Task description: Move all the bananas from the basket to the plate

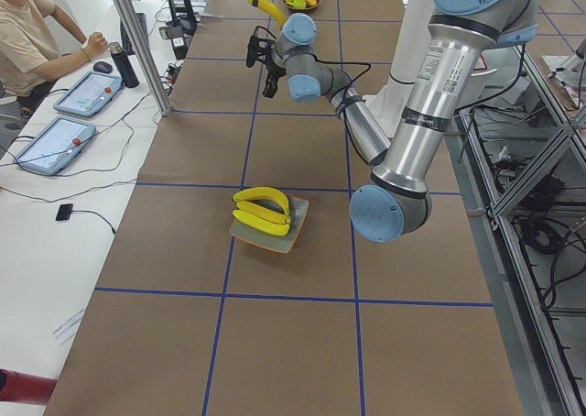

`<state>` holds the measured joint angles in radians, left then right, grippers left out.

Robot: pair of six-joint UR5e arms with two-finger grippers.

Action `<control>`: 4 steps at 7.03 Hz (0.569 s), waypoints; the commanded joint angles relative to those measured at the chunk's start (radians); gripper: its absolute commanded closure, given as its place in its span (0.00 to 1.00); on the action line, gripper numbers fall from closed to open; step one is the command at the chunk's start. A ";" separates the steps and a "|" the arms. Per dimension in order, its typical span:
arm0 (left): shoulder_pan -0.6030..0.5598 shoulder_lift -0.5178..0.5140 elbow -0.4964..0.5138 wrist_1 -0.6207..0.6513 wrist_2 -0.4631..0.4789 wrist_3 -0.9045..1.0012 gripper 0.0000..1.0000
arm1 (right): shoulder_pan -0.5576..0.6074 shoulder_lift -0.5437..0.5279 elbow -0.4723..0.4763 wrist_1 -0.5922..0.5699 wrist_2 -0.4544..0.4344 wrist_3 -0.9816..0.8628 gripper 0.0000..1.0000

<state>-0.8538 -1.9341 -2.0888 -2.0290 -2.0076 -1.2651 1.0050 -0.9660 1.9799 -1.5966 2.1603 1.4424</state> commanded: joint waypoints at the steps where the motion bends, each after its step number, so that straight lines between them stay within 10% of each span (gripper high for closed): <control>1: 0.034 -0.014 0.022 -0.151 0.001 -0.049 0.00 | -0.080 0.087 -0.029 -0.023 -0.062 0.169 1.00; 4: 0.126 -0.075 0.042 -0.247 0.007 -0.051 0.00 | -0.135 0.260 -0.130 -0.140 -0.068 0.248 1.00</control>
<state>-0.7636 -1.9778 -2.0563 -2.2565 -2.0050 -1.3156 0.8898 -0.7697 1.8931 -1.7120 2.0961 1.6493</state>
